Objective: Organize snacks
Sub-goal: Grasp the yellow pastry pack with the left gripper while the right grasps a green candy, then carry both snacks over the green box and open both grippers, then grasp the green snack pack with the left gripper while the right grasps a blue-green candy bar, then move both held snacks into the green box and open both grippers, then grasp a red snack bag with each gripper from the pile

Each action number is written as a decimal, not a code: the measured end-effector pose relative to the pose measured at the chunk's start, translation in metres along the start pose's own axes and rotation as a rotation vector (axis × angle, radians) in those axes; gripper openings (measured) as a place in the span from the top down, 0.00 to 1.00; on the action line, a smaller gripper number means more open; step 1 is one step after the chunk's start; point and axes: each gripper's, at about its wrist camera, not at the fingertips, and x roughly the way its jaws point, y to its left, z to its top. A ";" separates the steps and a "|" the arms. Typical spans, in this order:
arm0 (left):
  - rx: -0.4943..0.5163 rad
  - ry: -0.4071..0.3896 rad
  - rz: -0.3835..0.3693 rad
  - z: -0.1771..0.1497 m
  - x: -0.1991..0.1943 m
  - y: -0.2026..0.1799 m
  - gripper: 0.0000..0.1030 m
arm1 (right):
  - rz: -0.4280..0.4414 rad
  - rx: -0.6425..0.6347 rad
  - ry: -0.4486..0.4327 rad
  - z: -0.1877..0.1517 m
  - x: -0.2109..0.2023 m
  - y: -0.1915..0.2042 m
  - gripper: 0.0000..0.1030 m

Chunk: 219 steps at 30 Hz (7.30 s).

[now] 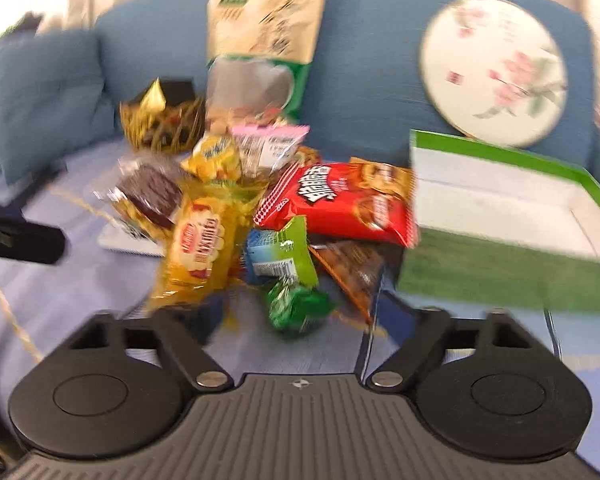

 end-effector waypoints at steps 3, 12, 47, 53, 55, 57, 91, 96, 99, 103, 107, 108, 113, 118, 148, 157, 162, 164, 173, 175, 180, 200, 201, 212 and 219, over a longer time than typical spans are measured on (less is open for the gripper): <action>0.026 0.009 -0.053 0.002 0.007 -0.008 0.00 | 0.020 0.004 0.068 -0.005 0.015 -0.003 0.35; 0.083 0.054 -0.109 0.022 0.068 -0.038 0.28 | 0.099 0.096 0.045 -0.029 -0.013 -0.016 0.25; 0.137 -0.064 -0.344 0.113 0.087 -0.148 0.46 | -0.294 0.130 -0.235 0.015 -0.027 -0.106 0.40; 0.153 0.018 -0.357 0.112 0.139 -0.172 0.46 | -0.312 0.185 -0.174 0.001 -0.004 -0.127 0.40; 0.160 0.032 -0.360 0.111 0.149 -0.174 0.46 | -0.315 0.191 -0.172 0.001 0.001 -0.129 0.39; 0.173 0.033 -0.348 0.108 0.156 -0.175 0.45 | -0.326 0.184 -0.165 0.000 0.006 -0.129 0.39; -0.160 -0.042 -0.123 -0.002 0.033 -0.001 0.00 | 0.005 0.040 -0.133 -0.002 0.008 -0.001 0.03; -0.112 -0.049 -0.188 0.001 0.032 -0.007 0.00 | 0.016 -0.029 -0.069 0.004 0.019 0.004 0.53; -0.089 -0.044 -0.217 0.007 0.039 -0.013 0.00 | 0.064 -0.024 -0.045 0.003 0.002 0.001 0.69; -0.072 -0.063 -0.219 0.027 0.054 -0.025 0.06 | 0.132 0.009 -0.047 -0.003 -0.005 -0.006 0.67; -0.067 -0.079 -0.133 0.047 0.085 -0.030 0.11 | 0.140 0.028 -0.049 -0.004 -0.003 -0.007 0.57; -0.070 -0.065 -0.117 0.050 0.095 -0.028 0.14 | 0.143 0.019 -0.051 -0.004 -0.004 -0.007 0.56; -0.091 0.000 -0.059 0.055 0.132 -0.015 0.46 | 0.150 -0.001 -0.059 -0.004 -0.005 -0.003 0.43; -0.025 0.017 -0.034 0.064 0.147 -0.021 0.24 | 0.128 -0.021 -0.032 -0.007 0.002 -0.001 0.21; -0.102 0.135 -0.158 0.001 0.089 -0.004 0.20 | 0.215 -0.007 0.102 -0.011 0.008 -0.007 0.23; -0.065 0.075 -0.230 0.019 0.060 -0.019 0.46 | 0.234 0.017 -0.085 0.002 -0.027 -0.020 0.56; -0.035 -0.008 -0.324 0.052 0.043 -0.044 0.46 | 0.139 0.078 -0.226 0.012 -0.048 -0.047 0.56; -0.025 -0.028 -0.361 0.066 0.044 -0.058 0.46 | 0.067 0.115 -0.266 0.013 -0.052 -0.065 0.56; 0.026 -0.047 -0.429 0.102 0.089 -0.134 0.46 | -0.251 0.268 -0.268 0.006 -0.033 -0.148 0.55; 0.040 -0.044 -0.440 0.106 0.103 -0.146 0.46 | -0.269 0.305 -0.265 0.005 -0.029 -0.161 0.55; 0.059 0.002 -0.448 0.110 0.139 -0.171 0.46 | -0.317 0.316 -0.257 0.004 -0.018 -0.178 0.55; -0.046 -0.112 -0.306 0.080 0.085 -0.102 0.00 | -0.303 0.188 -0.274 0.000 -0.039 -0.129 0.00; -0.064 -0.108 -0.280 0.073 0.079 -0.093 0.00 | -0.255 0.194 -0.267 0.003 -0.038 -0.122 0.00; -0.259 0.032 -0.253 0.029 0.076 -0.025 0.00 | 0.004 0.228 -0.217 0.007 -0.023 -0.077 0.00; -0.222 0.040 -0.325 0.044 0.100 -0.036 0.00 | 0.042 0.230 -0.155 0.007 -0.005 -0.075 0.57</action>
